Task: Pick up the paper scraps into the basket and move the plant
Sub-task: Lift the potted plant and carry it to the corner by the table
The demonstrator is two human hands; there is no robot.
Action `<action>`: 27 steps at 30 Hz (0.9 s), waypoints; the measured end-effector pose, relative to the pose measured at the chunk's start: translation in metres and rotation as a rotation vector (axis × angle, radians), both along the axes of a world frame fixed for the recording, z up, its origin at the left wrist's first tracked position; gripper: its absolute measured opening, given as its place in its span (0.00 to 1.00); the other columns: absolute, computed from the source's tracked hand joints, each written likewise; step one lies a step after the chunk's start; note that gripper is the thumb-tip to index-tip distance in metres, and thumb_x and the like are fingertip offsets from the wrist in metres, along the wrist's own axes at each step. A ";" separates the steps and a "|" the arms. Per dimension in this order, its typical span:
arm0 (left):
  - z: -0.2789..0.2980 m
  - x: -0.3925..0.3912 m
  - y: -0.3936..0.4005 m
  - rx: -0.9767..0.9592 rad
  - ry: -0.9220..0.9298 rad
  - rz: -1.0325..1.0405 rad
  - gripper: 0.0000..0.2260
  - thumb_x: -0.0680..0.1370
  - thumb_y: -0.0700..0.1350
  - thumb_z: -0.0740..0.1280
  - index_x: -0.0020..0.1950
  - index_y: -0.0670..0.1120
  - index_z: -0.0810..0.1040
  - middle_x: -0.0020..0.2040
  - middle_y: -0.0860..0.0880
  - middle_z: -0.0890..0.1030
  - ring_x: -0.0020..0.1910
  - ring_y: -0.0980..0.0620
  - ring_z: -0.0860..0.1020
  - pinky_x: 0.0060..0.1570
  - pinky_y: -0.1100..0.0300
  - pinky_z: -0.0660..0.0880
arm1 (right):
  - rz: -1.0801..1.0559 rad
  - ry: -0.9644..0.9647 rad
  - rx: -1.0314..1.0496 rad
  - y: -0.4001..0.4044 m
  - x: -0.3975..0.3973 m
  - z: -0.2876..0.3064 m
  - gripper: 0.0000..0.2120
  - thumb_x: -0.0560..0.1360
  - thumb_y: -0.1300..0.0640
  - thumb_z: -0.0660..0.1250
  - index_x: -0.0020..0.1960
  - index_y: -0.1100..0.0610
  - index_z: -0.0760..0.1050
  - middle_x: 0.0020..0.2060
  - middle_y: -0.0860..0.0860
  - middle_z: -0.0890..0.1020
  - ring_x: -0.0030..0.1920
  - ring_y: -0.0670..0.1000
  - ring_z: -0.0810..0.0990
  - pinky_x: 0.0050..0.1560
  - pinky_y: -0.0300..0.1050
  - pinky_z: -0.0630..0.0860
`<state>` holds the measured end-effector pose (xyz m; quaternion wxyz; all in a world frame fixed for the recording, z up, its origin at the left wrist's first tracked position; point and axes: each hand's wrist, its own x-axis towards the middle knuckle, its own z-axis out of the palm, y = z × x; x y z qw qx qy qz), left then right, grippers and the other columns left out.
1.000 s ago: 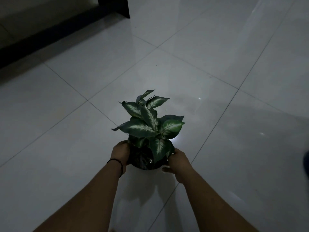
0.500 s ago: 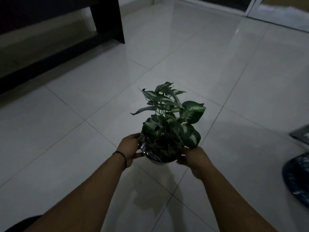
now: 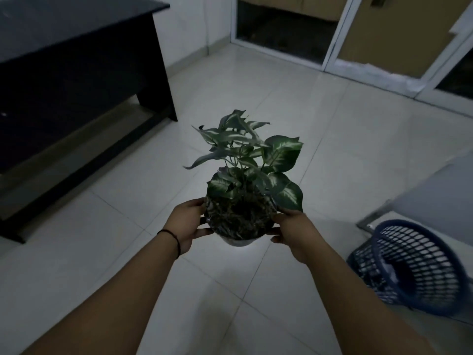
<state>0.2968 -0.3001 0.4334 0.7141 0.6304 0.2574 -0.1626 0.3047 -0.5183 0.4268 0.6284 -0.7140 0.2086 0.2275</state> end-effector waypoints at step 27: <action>0.379 -0.009 0.027 -0.115 -0.488 -0.003 0.11 0.78 0.54 0.60 0.50 0.52 0.80 0.48 0.51 0.79 0.49 0.48 0.78 0.49 0.51 0.77 | -0.104 -0.426 0.175 0.052 -0.024 0.403 0.18 0.77 0.43 0.60 0.63 0.46 0.74 0.61 0.47 0.78 0.61 0.53 0.76 0.57 0.56 0.75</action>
